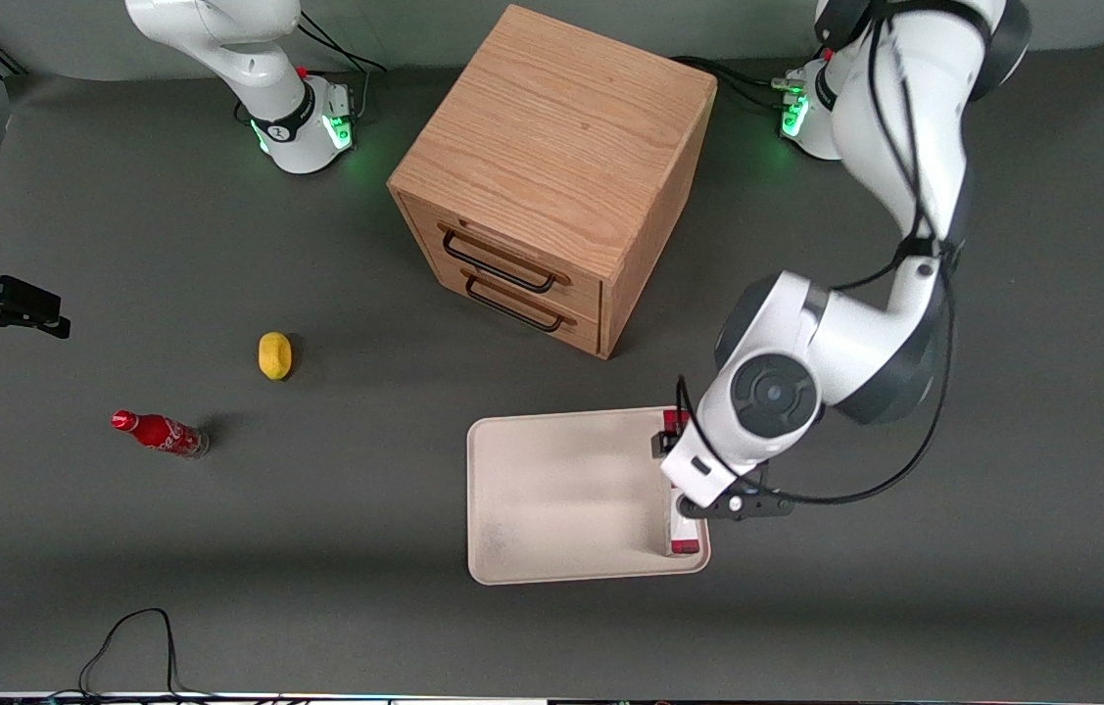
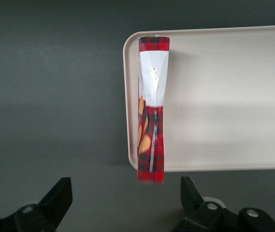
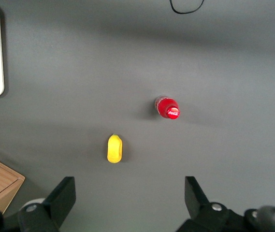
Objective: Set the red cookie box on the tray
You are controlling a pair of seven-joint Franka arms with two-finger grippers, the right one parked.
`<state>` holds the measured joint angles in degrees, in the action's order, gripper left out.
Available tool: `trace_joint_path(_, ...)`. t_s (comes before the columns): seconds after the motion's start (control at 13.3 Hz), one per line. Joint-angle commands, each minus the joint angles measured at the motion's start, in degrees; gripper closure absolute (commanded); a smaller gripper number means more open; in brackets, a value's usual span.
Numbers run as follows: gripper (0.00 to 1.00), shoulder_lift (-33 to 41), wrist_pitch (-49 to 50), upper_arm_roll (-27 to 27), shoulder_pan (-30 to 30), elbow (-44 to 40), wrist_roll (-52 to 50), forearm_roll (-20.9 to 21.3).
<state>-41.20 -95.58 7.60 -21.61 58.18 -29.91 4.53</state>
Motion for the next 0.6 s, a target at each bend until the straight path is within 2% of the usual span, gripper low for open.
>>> trace_joint_path(0.0,0.0,11.3,8.1,-0.2,0.2,4.5,-0.7,-0.7)
trace_joint_path(0.3,0.0,21.1,12.2,-0.7,0.5,8.1,-0.4,-0.6)
trace_joint_path(0.53,0.0,25.5,10.2,-0.7,5.4,14.9,1.9,-0.2)
